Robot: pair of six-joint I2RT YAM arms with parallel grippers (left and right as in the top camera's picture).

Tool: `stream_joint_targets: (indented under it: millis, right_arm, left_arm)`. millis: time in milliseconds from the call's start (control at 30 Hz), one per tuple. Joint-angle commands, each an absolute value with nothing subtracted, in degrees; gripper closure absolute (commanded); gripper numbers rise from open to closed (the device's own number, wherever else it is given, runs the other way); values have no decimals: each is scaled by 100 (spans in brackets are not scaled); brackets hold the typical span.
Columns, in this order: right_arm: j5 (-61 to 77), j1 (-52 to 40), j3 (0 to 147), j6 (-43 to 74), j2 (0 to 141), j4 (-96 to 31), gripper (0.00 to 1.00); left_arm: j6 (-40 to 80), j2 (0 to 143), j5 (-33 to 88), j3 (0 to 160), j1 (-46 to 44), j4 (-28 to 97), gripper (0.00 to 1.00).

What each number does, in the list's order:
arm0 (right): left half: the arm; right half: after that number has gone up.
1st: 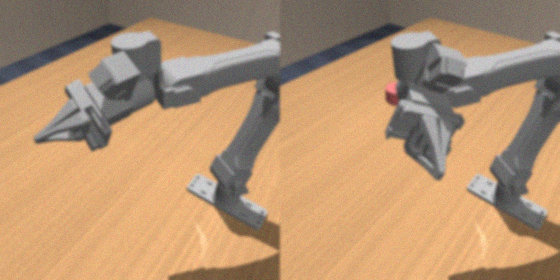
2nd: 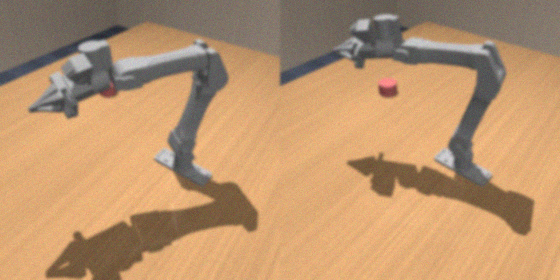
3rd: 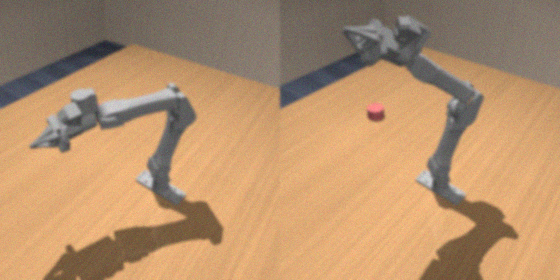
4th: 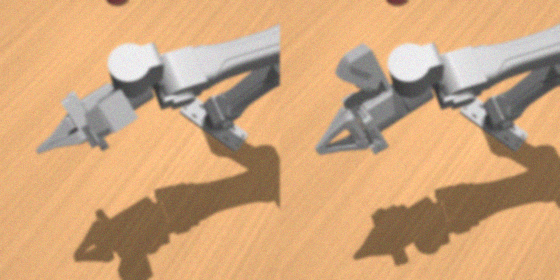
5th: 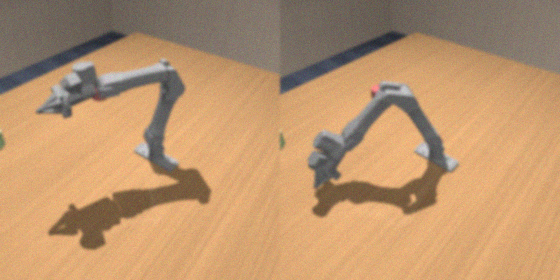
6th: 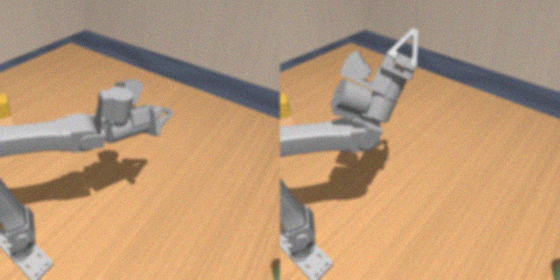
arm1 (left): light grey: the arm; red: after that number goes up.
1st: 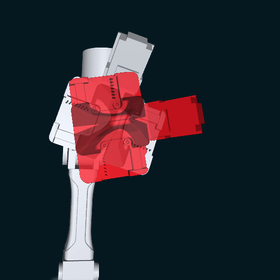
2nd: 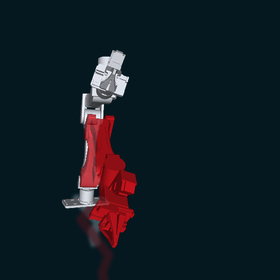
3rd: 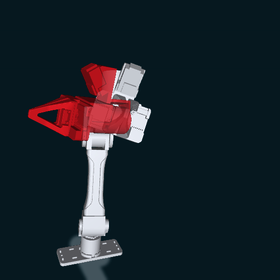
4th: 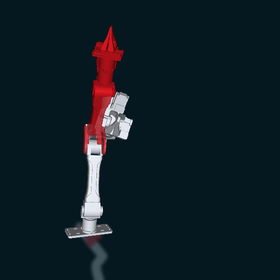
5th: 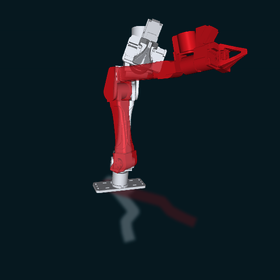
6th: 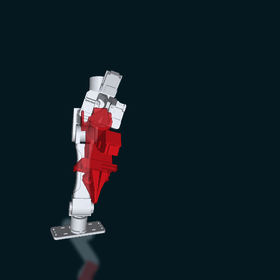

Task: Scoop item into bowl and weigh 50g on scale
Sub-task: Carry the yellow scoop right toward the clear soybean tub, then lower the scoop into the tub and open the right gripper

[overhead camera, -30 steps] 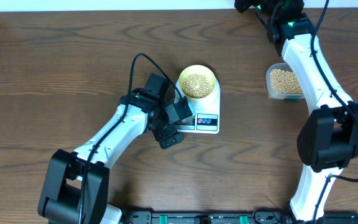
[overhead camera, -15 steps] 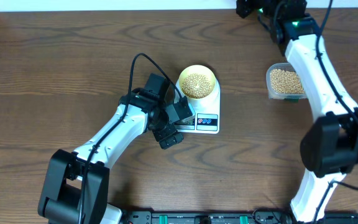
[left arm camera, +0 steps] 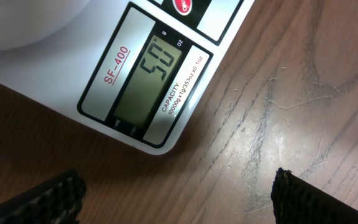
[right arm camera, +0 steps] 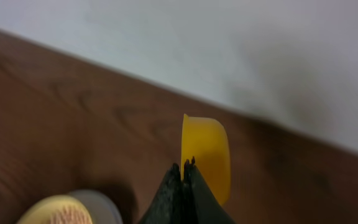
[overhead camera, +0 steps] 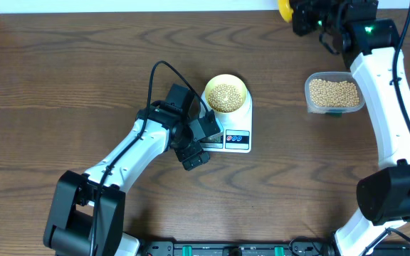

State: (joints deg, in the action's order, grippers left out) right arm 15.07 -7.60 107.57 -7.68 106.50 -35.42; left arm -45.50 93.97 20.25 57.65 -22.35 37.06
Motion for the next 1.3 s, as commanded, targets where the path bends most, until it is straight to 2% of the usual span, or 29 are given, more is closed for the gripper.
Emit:
stream_joint_targets:
  millis: [0,233,500,1267]
  right_arm:
    - [1017,-569,10801,-576,10663,-3951,99]
    - [1017,64,11085,-255,10663,-5594,99]
    - [1007,854,11083,-255,10814,-6718,99]
    - [1024,978,11078,-390,12283,-6726,99]
  left_arm:
    - [-4646,9437,2003,5728,-2246,3719,2]
    - [-4648,9437,2001,5725,-2246,3719,2]
    - [-4646,9437,2001,5728,-2246,3719,2]
    - [-4648,9437,2003,5725,-2246,3719,2]
